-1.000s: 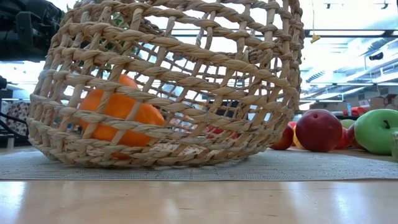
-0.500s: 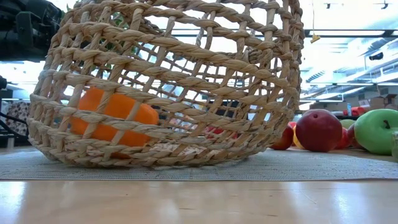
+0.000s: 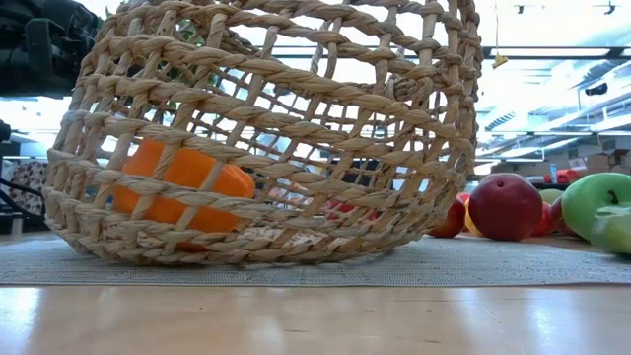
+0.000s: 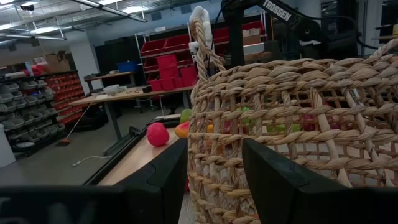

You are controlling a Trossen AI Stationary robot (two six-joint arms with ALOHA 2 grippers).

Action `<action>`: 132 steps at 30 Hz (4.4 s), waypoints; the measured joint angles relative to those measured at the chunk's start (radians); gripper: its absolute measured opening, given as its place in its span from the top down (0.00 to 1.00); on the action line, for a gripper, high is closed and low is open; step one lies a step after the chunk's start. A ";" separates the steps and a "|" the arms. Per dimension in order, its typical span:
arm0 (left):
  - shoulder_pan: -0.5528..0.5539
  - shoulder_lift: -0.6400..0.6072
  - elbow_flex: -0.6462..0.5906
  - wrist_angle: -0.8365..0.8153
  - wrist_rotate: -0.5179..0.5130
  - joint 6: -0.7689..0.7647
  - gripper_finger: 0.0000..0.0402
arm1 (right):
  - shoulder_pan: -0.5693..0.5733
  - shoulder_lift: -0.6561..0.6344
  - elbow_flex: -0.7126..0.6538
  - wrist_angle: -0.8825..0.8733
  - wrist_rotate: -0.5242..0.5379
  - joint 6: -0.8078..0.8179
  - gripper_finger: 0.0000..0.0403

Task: Build produce basket
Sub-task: Put the red apple into the brown basket

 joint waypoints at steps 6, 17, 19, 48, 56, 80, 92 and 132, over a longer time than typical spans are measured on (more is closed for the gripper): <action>0.000 0.000 0.000 0.000 0.000 0.000 0.60 | -0.004 0.004 0.001 0.001 -0.010 -0.035 0.12; 0.000 0.000 0.000 0.000 0.000 0.000 0.60 | -0.013 -0.132 -0.002 -0.010 -0.002 -0.027 0.13; 0.000 0.000 0.000 0.000 0.000 0.000 0.60 | -0.024 -0.172 -0.002 -0.009 0.014 -0.027 0.13; 0.000 0.000 0.000 0.000 0.000 0.000 0.60 | -0.498 -0.394 0.412 0.191 0.115 -0.569 0.13; 0.000 0.000 0.000 0.000 0.000 0.000 0.60 | -0.551 -0.394 0.472 0.313 0.084 -0.614 0.13; 0.000 0.000 0.000 0.000 0.000 0.000 0.60 | -0.432 -0.365 0.470 0.229 0.348 -1.364 0.13; 0.000 0.000 0.000 0.000 0.000 0.000 0.60 | -0.291 -0.244 0.470 0.228 0.766 -1.868 0.13; 0.000 0.000 0.000 0.000 0.000 0.000 0.60 | -0.566 -0.342 0.470 0.290 0.242 -0.400 0.13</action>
